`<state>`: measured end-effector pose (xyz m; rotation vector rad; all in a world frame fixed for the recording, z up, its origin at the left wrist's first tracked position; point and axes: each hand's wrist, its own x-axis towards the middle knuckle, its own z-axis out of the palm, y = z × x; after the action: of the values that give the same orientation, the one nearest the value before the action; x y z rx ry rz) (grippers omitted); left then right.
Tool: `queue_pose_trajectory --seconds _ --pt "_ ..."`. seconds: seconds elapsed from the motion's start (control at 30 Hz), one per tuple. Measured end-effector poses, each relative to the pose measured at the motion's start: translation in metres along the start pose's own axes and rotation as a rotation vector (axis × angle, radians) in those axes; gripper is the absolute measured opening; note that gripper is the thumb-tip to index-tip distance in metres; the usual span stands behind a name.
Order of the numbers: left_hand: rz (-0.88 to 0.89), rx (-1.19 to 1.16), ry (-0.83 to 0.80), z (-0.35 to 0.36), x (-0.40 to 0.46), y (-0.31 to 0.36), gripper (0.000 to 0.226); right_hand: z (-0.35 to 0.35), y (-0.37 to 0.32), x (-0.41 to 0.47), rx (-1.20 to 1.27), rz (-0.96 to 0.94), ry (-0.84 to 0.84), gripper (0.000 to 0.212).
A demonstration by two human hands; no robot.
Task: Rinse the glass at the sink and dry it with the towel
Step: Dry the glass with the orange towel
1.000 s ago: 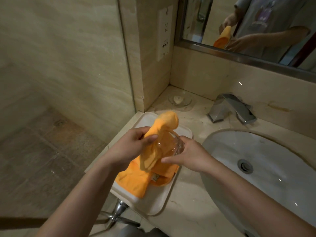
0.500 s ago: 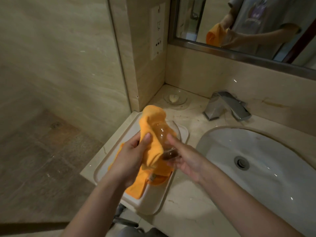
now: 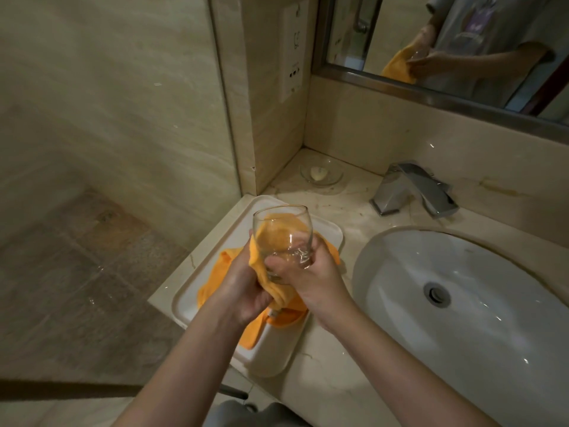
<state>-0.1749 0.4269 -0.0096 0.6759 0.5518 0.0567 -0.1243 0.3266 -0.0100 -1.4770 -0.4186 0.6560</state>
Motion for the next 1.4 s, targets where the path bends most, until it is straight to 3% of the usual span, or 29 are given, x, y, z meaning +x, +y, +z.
queue_pose_trajectory --seconds 0.13,0.27,0.37,0.47,0.57,0.73,0.77,0.87,0.97,1.1,1.27,1.4 --pt "0.072 0.135 0.139 0.002 -0.001 0.002 0.058 -0.004 0.005 0.009 -0.139 -0.011 0.081 0.058" --pt "0.109 0.291 0.189 0.018 -0.006 -0.004 0.064 -0.004 0.005 0.015 0.006 0.085 0.132 0.036" --pt "0.122 0.346 0.196 0.019 -0.007 -0.001 0.059 -0.004 0.004 0.011 0.125 0.105 0.091 0.024" --pt "0.116 0.374 0.153 0.011 -0.003 0.012 0.061 -0.003 0.005 0.005 0.165 0.094 0.037 0.050" --pt "0.047 0.350 0.115 0.004 0.000 0.022 0.050 -0.001 0.002 0.002 0.176 0.063 -0.073 0.059" --pt "0.147 0.366 0.149 0.006 -0.003 0.019 0.059 -0.004 -0.012 0.007 0.013 0.056 -0.103 0.037" --pt "0.159 0.377 0.166 0.008 -0.004 0.018 0.059 -0.003 -0.012 0.008 -0.025 0.070 -0.085 0.043" --pt "0.202 0.431 0.151 0.009 -0.007 0.014 0.061 0.001 -0.011 0.008 -0.060 0.114 -0.025 0.098" --pt "0.361 0.549 0.136 0.011 -0.011 0.004 0.052 0.003 -0.019 0.009 0.005 0.185 0.015 0.111" --pt "0.429 0.607 0.142 0.015 -0.013 -0.006 0.042 0.001 -0.023 0.013 0.192 0.143 0.115 0.086" --pt "0.332 0.521 0.071 0.004 -0.005 0.006 0.063 0.003 -0.018 0.011 0.225 0.003 0.038 0.064" --pt "0.189 0.347 0.113 -0.002 0.002 0.018 0.048 0.005 -0.016 0.013 0.239 -0.083 -0.066 0.079"
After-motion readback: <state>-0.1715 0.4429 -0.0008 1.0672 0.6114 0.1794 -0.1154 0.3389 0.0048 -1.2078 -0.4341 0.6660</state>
